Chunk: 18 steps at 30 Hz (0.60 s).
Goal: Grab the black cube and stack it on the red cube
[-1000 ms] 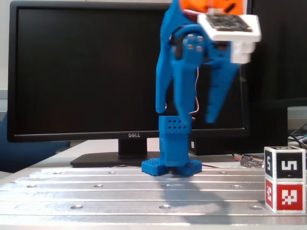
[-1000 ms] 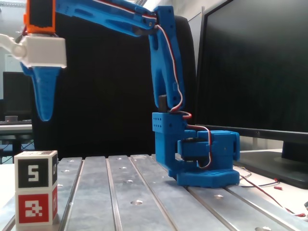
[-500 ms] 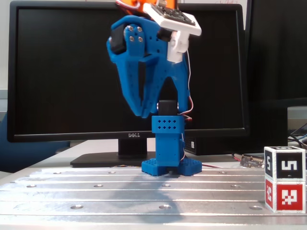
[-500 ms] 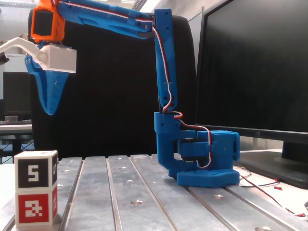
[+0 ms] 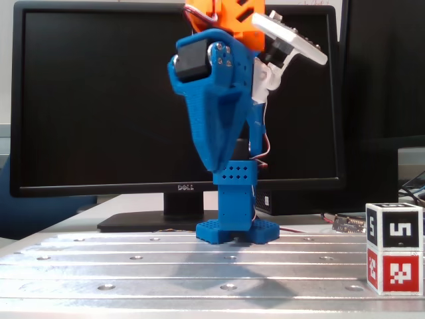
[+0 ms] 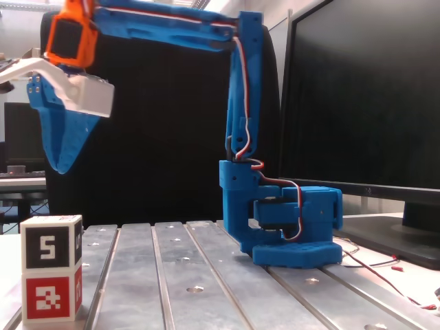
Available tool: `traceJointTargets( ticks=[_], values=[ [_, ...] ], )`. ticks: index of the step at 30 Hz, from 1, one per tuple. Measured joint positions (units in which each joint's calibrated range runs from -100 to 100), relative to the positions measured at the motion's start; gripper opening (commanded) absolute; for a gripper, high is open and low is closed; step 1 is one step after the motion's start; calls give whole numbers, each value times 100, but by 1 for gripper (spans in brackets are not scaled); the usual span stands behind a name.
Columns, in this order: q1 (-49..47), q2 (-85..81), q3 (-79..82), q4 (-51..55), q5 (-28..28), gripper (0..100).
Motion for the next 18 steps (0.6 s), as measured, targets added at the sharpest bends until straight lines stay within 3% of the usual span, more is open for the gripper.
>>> traceJointTargets(
  ticks=[8, 18],
  values=[
    [-81, -1581, 2428, -1384, 163, 1],
    [-333, -3340, 5163, -3120, 934, 1]
  ],
)
